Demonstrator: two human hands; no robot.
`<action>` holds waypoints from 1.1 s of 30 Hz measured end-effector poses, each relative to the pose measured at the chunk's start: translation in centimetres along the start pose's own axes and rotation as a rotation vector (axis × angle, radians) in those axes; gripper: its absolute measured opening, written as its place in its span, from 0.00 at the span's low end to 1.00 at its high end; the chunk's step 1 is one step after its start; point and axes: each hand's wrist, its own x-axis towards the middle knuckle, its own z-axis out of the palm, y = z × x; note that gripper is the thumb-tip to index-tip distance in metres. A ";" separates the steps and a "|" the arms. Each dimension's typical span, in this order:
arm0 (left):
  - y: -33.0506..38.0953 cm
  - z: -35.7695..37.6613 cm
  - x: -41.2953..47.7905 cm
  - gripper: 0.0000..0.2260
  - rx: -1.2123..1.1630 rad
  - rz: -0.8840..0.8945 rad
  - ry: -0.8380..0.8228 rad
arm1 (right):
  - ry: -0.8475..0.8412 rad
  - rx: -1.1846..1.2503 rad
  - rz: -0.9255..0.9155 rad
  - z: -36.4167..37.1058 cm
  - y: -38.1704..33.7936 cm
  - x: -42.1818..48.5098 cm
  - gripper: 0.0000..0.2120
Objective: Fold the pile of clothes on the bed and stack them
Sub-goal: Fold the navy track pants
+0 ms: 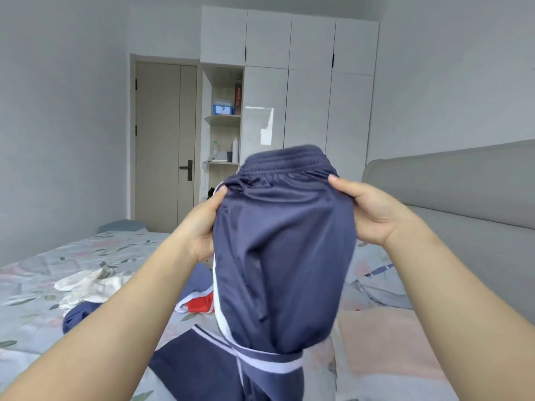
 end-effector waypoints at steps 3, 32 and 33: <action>-1.6 -0.3 -0.9 0.23 0.271 -0.199 -0.060 | 0.071 0.149 0.021 -0.3 2.0 1.2 0.12; -4.4 -3.4 -0.9 0.10 0.075 -0.141 0.139 | -0.032 -0.049 0.038 -1.2 8.1 2.5 0.25; -4.1 -3.0 -1.0 0.11 0.152 -0.160 0.077 | -0.025 -0.045 0.010 -1.0 7.7 2.7 0.25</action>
